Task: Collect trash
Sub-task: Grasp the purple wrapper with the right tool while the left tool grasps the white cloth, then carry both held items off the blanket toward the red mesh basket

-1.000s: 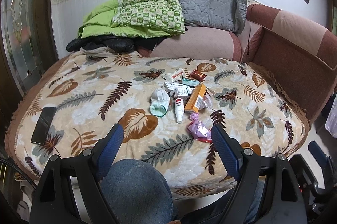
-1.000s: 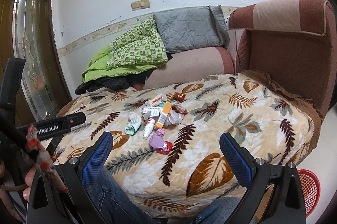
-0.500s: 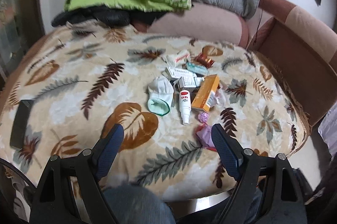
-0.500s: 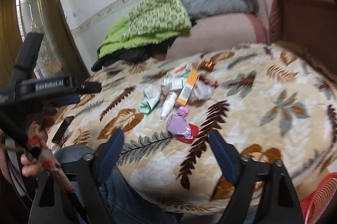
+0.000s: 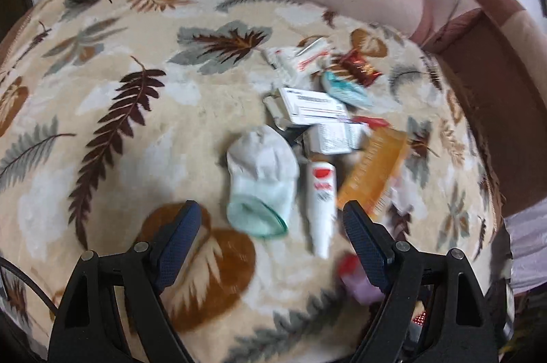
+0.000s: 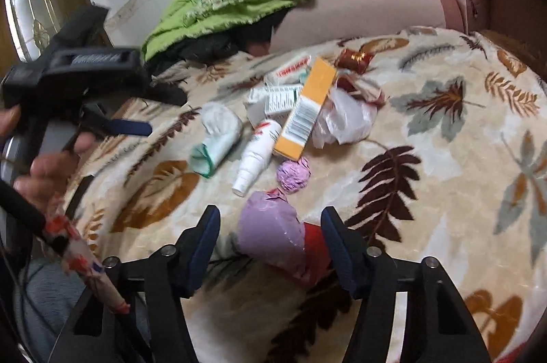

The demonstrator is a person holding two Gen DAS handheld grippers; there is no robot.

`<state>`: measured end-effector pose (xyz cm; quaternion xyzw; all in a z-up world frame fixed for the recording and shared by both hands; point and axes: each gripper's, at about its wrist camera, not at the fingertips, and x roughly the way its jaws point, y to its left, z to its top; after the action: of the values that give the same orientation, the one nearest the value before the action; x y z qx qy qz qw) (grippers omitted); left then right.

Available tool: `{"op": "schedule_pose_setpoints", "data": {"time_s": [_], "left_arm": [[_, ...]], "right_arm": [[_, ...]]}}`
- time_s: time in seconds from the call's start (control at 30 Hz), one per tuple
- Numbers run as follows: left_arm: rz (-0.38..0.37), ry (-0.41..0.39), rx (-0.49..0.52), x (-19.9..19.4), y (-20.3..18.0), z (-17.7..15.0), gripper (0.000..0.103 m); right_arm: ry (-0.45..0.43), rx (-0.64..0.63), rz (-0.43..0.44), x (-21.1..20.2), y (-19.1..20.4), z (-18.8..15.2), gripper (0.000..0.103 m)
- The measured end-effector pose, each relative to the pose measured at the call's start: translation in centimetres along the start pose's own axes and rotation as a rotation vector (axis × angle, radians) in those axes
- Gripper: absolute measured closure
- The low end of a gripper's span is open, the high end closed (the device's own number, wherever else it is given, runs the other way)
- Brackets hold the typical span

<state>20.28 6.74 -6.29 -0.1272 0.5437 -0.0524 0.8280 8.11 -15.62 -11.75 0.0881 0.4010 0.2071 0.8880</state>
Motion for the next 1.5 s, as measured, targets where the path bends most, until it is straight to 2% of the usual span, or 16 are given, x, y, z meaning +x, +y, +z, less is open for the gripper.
{"op": "schedule_pose_setpoints", "data": {"time_s": [0.1,0.2,0.27,0.3,0.33,0.37,0.4,0.47,0.5,0.53,0.57,0.67,0.83,1.1,1.3,1.5], "left_arm": [[-0.008,0.042,-0.005,2.5,0.4,1.2,0.019],[0.048,0.055,0.024,4.7,0.0,1.4,0.020],[0.081,0.062,0.042,5.8,-0.1,1.5,0.023],[0.089,0.088,0.045,6.7,-0.1,1.4,0.027],[0.092,0.121,0.046,7.5,-0.1,1.2,0.038],[0.089,0.146,0.049,8.1,0.1,1.0,0.044],[0.099,0.153,0.062,8.3,-0.1,0.8,0.045],[0.112,0.132,0.078,7.9,-0.3,0.7,0.060],[0.101,0.127,0.076,7.6,-0.3,0.7,0.066],[0.080,0.125,0.070,7.3,-0.3,0.7,0.079],[0.060,0.118,0.064,6.8,-0.3,0.7,0.085],[0.024,0.064,0.069,4.8,-0.7,0.7,0.088],[0.025,-0.043,0.132,-0.1,-3.9,-0.4,0.088],[-0.078,-0.168,0.199,-9.3,-8.6,-7.1,0.088],[-0.146,-0.200,0.259,-13.6,-12.1,-13.0,0.088],[-0.257,-0.155,0.325,-15.1,-16.0,-17.3,0.088]], "right_arm": [[0.012,-0.014,-0.014,1.4,-0.2,-0.5,0.048],[0.000,0.001,0.011,1.7,-0.7,-0.7,0.052],[-0.012,-0.008,0.029,1.7,-0.6,-0.7,0.061],[-0.016,-0.011,0.030,1.6,-0.5,-0.7,0.061],[-0.017,-0.012,0.032,1.6,-0.5,-0.8,0.062],[-0.020,-0.010,0.039,1.6,-0.6,-0.8,0.063],[-0.025,-0.004,0.046,1.5,-0.6,-0.9,0.064],[-0.035,0.016,0.061,1.3,-1.0,-1.0,0.065],[-0.039,0.023,0.072,1.2,-1.1,-1.0,0.066],[-0.048,0.030,0.076,1.0,-1.2,-1.1,0.067],[-0.054,0.036,0.075,0.8,-1.2,-1.0,0.068],[-0.077,0.064,0.095,-0.1,-1.5,-1.0,0.070],[-0.139,0.088,0.102,-3.3,-1.3,-0.5,0.071],[-0.262,0.111,0.073,-12.0,0.4,-1.3,0.071],[-0.348,0.171,0.033,-19.4,0.1,-3.5,0.071],[-0.384,0.279,-0.003,-25.2,-2.4,-6.0,0.071]]}}
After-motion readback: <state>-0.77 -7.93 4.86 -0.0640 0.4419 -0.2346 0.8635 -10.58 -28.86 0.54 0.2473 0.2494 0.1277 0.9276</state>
